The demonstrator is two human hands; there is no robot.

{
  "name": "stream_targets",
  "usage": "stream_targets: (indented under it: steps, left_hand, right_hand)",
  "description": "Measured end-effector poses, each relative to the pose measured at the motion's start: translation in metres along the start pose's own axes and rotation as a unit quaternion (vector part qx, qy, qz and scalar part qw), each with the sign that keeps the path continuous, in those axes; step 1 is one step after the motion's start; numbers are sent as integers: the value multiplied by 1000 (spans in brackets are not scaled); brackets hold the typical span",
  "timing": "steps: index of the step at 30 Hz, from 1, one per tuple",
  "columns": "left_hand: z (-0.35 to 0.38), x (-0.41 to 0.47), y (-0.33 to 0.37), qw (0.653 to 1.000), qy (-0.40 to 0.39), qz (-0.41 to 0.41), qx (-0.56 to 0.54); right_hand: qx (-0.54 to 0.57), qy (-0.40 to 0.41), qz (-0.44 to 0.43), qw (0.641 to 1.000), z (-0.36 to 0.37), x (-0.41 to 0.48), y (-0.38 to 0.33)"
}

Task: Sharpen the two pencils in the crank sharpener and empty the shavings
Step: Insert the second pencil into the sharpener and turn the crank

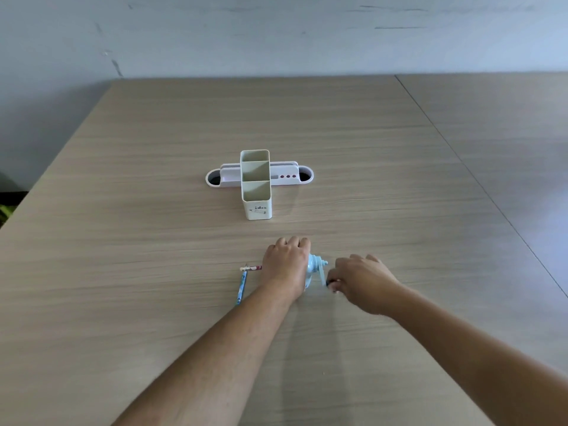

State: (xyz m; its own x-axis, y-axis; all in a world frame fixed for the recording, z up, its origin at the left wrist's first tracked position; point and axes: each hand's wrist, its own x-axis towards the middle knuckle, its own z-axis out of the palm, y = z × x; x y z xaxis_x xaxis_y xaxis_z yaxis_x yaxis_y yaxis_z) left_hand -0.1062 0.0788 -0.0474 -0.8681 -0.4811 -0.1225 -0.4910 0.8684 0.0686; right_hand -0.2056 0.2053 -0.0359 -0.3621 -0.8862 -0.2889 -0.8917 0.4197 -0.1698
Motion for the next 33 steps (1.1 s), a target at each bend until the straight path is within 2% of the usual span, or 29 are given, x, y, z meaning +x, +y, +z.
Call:
stream_targets:
  steps: [4, 8, 11, 14, 17, 20, 24, 26, 29, 31, 33]
  left_hand:
    - [-4, -1, -2, 1000, -2, 27, 6]
    - [-2, 0, -1, 1000, -9, -1, -5]
    - [-1, 1, 0, 1000, -14, -13, -7]
    - [-2, -1, -1, 1000, -10, -3, -7]
    - [-3, -3, -3, 1000, 1, 24, 4]
    - [-4, -2, -1, 1000, -5, 22, 0]
    - [-3, -1, 0, 1000, -11, -7, -7]
    - [-4, -2, 1, 1000, -11, -12, -8]
    - [-3, -3, 1, 1000, -6, -2, -3]
    - [-4, -3, -1, 1000, 3, 13, 2]
    - [-4, -4, -3, 1000, -3, 23, 1]
  right_hand:
    - [47, 31, 46, 997, -37, 43, 10]
    - [-12, -6, 84, 996, 0, 68, 4]
    - [-19, -46, 57, 997, 28, 35, -4]
    - [30, -91, 10, 995, -1, 9, -1]
    - [35, -23, 8, 999, -41, 34, 8]
    - [5, 4, 62, 998, -28, 64, 9]
    - [-20, -37, 89, 995, 21, 53, 0]
    - [-15, -74, 63, 995, 26, 33, -4]
    - [24, -128, -1, 991, -10, 12, -2]
    - [26, -72, -3, 997, -39, 26, 6]
    - [5, -8, 34, 999, -43, 51, 10]
